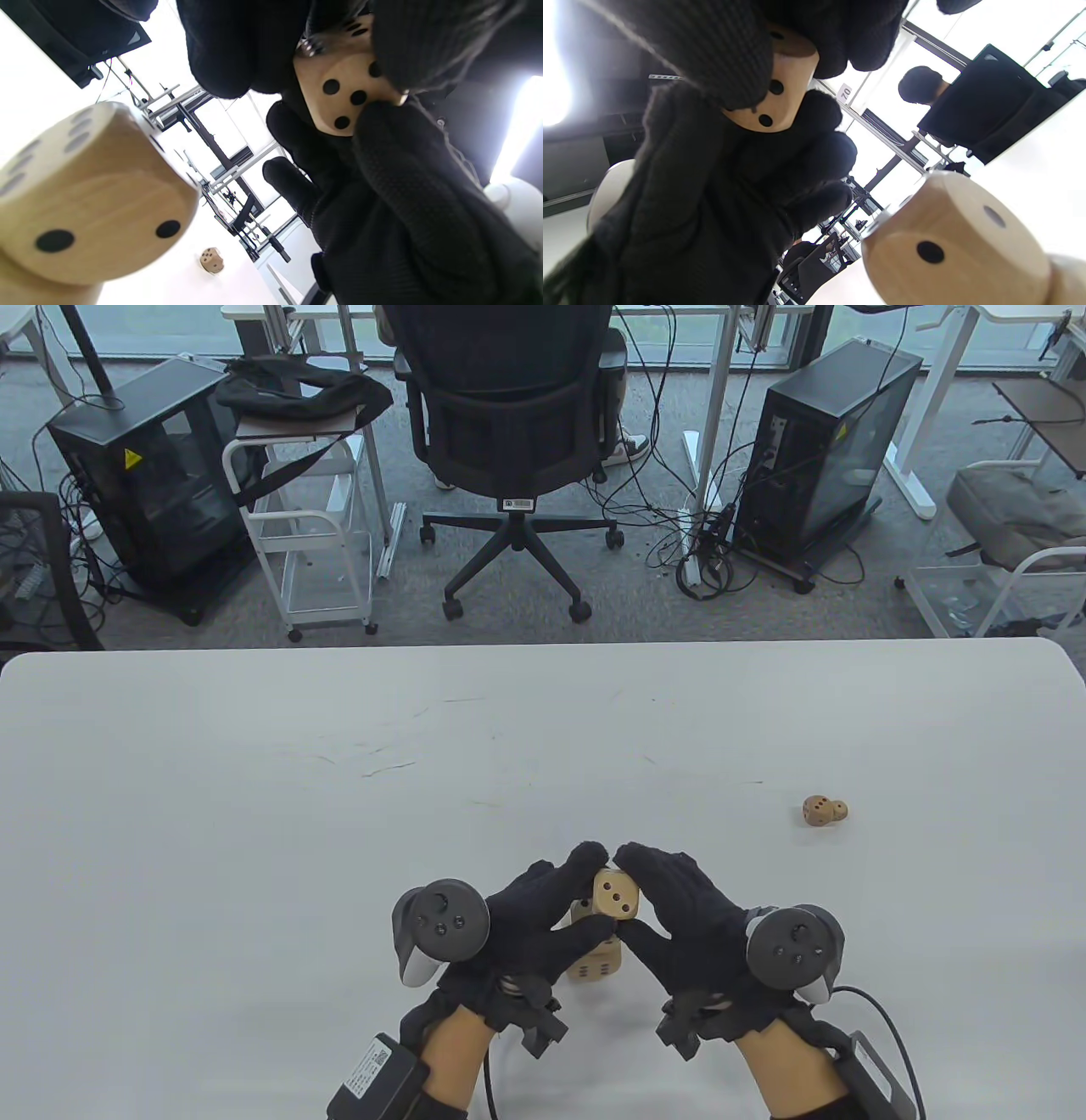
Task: Stack dice by size with corresponding numbers facing up
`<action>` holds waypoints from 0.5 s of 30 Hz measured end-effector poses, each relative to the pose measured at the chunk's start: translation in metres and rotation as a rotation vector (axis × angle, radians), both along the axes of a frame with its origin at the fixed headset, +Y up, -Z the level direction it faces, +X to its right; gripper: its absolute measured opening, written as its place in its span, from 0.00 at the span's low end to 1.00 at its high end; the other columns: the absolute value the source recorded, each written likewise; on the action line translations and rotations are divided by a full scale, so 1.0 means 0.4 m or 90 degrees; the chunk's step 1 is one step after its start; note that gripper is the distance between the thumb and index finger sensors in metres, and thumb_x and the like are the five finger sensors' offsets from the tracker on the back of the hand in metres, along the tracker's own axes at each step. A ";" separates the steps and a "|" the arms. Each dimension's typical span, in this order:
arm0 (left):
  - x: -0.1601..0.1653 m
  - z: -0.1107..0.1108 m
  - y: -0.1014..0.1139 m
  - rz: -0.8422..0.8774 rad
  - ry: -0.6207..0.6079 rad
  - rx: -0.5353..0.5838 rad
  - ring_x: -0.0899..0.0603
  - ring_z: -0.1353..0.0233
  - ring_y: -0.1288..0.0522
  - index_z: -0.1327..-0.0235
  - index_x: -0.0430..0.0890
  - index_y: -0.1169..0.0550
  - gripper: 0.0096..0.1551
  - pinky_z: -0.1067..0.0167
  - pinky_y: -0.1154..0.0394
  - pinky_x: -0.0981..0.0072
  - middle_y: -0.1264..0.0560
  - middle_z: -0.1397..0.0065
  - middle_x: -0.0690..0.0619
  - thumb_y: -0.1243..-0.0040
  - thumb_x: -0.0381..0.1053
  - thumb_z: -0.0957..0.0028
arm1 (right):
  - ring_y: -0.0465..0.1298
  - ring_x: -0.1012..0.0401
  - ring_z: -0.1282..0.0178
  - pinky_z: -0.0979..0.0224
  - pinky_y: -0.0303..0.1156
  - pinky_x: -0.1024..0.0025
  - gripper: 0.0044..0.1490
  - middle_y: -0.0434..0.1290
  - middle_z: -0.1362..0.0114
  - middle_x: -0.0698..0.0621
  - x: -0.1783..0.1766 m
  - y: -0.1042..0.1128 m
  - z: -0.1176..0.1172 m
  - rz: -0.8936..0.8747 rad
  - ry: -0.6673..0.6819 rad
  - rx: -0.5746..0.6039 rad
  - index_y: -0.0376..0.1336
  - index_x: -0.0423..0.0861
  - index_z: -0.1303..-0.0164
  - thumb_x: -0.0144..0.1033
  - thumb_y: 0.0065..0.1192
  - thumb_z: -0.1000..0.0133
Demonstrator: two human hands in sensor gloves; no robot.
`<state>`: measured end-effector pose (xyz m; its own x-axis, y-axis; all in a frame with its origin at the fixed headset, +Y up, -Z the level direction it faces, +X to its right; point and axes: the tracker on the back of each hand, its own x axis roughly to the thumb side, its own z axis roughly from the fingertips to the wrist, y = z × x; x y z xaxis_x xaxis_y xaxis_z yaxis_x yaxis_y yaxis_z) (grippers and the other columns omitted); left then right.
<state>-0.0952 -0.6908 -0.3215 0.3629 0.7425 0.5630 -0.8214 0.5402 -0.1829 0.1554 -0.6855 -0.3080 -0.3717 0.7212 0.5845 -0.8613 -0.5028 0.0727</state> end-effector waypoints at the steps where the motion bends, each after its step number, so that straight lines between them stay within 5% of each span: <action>1: 0.003 0.005 0.004 -0.010 0.011 0.016 0.41 0.24 0.25 0.27 0.57 0.35 0.42 0.23 0.41 0.29 0.27 0.22 0.51 0.27 0.61 0.53 | 0.66 0.43 0.21 0.23 0.53 0.30 0.47 0.66 0.20 0.43 0.003 -0.003 -0.004 -0.009 0.010 -0.019 0.53 0.51 0.23 0.43 0.75 0.49; 7: 0.010 0.021 0.018 -0.033 0.049 0.061 0.41 0.25 0.24 0.28 0.55 0.34 0.43 0.24 0.40 0.31 0.27 0.22 0.52 0.24 0.59 0.55 | 0.62 0.42 0.19 0.24 0.51 0.30 0.44 0.62 0.18 0.41 -0.001 -0.015 -0.014 -0.022 0.065 -0.076 0.49 0.50 0.22 0.43 0.67 0.45; 15: -0.001 -0.008 -0.011 -0.074 0.052 -0.012 0.42 0.26 0.23 0.30 0.52 0.31 0.45 0.24 0.41 0.29 0.24 0.26 0.52 0.20 0.61 0.58 | 0.58 0.40 0.18 0.24 0.50 0.30 0.47 0.60 0.17 0.40 -0.002 -0.033 -0.021 0.001 0.057 -0.089 0.49 0.49 0.21 0.58 0.62 0.45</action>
